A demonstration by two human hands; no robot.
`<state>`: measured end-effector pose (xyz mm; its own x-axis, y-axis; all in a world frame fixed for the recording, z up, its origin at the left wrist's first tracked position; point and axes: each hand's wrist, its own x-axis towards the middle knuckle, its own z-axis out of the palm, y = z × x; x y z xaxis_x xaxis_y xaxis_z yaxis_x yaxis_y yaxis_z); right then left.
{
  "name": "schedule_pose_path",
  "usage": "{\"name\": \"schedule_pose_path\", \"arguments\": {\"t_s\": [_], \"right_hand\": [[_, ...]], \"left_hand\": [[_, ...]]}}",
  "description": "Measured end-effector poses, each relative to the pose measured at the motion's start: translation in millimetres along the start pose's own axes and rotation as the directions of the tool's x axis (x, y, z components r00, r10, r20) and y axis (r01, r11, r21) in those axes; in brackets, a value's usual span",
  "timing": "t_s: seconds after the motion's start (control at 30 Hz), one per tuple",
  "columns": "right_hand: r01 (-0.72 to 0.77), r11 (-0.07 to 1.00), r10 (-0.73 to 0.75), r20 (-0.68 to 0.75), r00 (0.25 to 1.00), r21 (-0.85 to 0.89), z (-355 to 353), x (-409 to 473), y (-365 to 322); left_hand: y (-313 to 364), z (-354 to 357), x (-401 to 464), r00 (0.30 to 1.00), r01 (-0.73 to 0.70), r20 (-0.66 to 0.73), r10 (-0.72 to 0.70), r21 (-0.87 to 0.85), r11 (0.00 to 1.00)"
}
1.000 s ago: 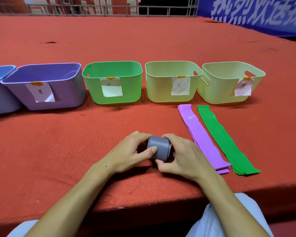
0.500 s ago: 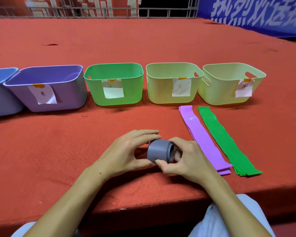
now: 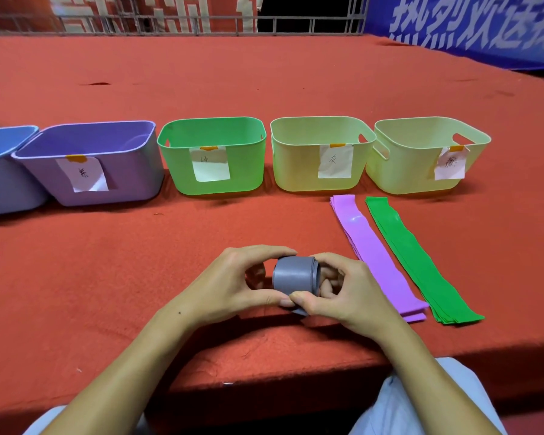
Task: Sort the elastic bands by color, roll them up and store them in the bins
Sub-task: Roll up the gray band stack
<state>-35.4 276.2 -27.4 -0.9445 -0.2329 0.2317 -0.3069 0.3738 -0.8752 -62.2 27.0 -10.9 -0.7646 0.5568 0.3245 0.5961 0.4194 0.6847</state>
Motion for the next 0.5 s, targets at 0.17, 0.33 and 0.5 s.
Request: {"name": "schedule_pose_path", "arguments": {"t_s": [0.17, 0.33, 0.5], "right_hand": [[0.014, 0.992, -0.011, -0.027, 1.0, 0.129, 3, 2, 1], [0.048, 0.991, -0.044, -0.037, 0.998, 0.125, 5, 2, -1], [0.09, 0.99, -0.081, -0.085, 0.993, 0.111, 6, -2, -8]], "left_hand": [[1, 2, 0, 0.998, 0.006, -0.055, -0.001, 0.082, 0.997], [1, 0, 0, 0.995, 0.033, -0.092, -0.029, 0.035, 0.999], [14, -5, -3, 0.994, 0.033, -0.108, -0.034, -0.011, 0.999]]}}
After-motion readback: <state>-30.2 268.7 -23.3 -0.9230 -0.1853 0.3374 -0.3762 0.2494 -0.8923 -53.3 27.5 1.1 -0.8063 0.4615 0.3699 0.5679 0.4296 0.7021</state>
